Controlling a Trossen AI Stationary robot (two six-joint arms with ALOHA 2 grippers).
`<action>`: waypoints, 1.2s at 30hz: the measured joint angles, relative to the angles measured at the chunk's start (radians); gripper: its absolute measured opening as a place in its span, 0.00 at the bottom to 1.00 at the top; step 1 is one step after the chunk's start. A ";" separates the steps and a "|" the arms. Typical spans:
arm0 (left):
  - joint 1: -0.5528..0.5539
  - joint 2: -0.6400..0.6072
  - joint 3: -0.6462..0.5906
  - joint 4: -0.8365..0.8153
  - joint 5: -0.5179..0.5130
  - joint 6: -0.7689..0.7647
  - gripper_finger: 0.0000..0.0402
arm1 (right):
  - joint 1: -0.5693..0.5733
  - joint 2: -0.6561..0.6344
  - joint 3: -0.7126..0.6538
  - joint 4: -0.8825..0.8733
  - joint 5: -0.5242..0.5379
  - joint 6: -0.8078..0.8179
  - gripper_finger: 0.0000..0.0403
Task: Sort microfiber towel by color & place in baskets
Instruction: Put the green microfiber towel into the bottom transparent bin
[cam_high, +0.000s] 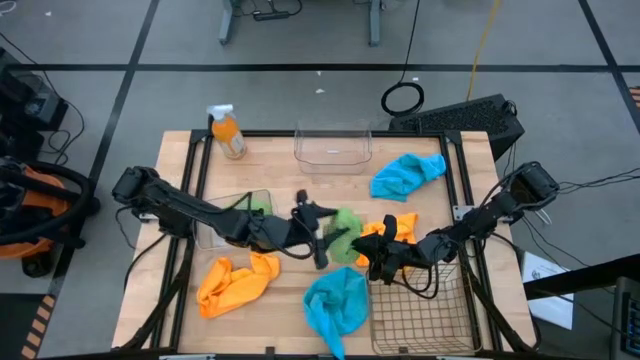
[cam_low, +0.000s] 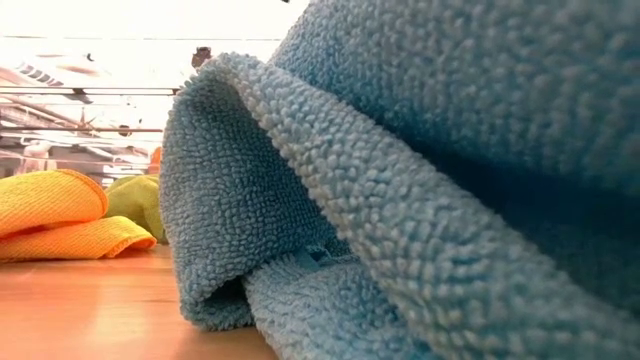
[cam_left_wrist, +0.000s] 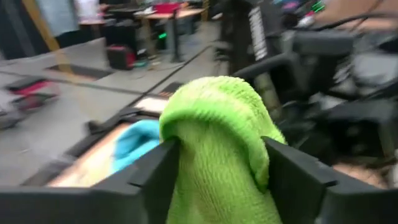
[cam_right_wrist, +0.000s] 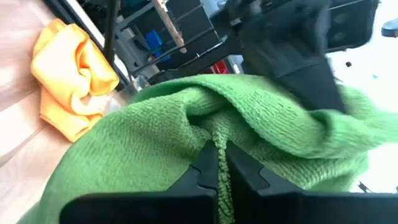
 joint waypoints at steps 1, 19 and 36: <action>-0.007 -0.020 0.000 -0.044 -0.028 0.000 0.62 | 0.000 -0.001 0.000 -0.001 0.001 0.003 0.01; -0.194 -0.118 0.000 -0.134 -0.129 0.171 0.72 | -0.005 0.000 0.000 -0.001 -0.012 0.053 0.00; -0.099 0.165 0.000 0.126 -0.134 0.281 0.90 | -0.022 0.000 0.000 -0.002 -0.015 0.110 0.00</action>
